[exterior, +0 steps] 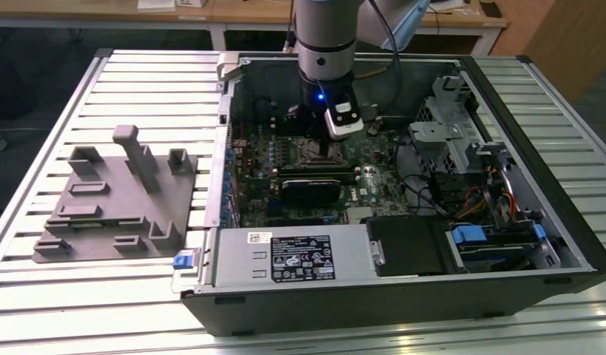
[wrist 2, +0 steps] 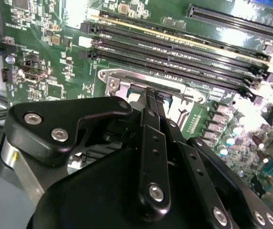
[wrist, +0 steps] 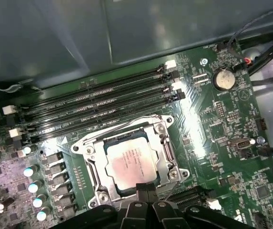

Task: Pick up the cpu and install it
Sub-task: 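Install the second cpu locking lever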

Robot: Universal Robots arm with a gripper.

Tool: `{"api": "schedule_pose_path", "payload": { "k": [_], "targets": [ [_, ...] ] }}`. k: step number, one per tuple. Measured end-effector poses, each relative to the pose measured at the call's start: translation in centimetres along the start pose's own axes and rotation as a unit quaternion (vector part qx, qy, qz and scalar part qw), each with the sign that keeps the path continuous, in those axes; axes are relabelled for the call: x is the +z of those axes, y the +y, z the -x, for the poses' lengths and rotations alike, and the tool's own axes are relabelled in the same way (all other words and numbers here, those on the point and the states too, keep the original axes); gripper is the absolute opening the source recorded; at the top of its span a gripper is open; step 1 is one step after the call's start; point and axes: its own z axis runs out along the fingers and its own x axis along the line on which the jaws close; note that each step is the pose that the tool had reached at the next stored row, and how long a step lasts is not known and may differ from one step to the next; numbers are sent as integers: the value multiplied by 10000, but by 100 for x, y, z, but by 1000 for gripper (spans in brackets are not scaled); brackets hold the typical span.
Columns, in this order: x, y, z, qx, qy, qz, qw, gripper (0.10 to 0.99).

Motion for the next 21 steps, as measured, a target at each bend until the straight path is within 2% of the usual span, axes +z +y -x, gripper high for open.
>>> {"api": "schedule_pose_path", "payload": {
  "k": [7, 15, 19, 20, 21],
  "targets": [
    [-156, 6, 14, 1, 5, 14, 10000, 106],
    [-171, -1, 29, 1, 7, 16, 10000, 106],
    [-170, -80, 54, 2, 7, 17, 10000, 106],
    [-168, -189, 89, -7, 7, 18, 10000, 106],
    [-155, -198, 88, -109, 13, 26, 9999, 106]
  ]
}}
